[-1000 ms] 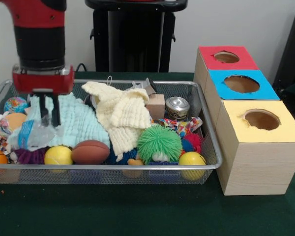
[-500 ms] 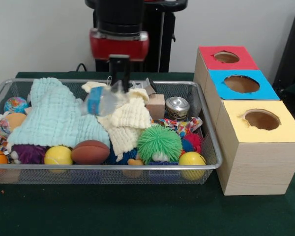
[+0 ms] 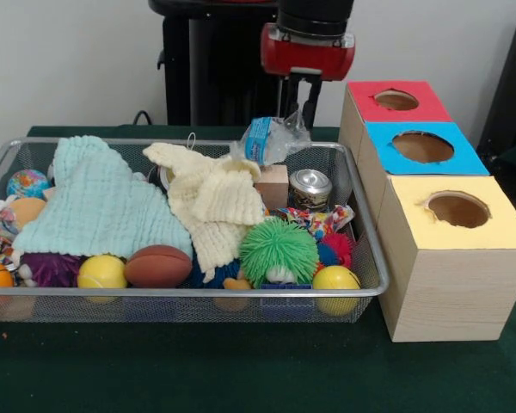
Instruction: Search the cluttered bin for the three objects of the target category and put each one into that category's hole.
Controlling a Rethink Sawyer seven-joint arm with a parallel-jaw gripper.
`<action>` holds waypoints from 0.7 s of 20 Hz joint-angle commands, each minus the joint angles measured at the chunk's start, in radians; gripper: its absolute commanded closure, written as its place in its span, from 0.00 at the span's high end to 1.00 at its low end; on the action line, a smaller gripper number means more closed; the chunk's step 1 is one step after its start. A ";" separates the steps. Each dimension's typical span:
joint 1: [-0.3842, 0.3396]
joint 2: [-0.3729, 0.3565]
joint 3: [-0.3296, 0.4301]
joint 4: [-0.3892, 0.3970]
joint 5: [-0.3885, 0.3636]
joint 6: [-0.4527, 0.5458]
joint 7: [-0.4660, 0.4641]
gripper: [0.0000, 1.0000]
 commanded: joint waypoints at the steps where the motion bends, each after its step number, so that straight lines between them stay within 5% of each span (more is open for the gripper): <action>1: 0.082 -0.034 -0.170 0.098 0.065 -0.037 0.346 0.00; 14: 0.275 -0.044 -0.290 0.077 0.204 0.020 0.426 0.00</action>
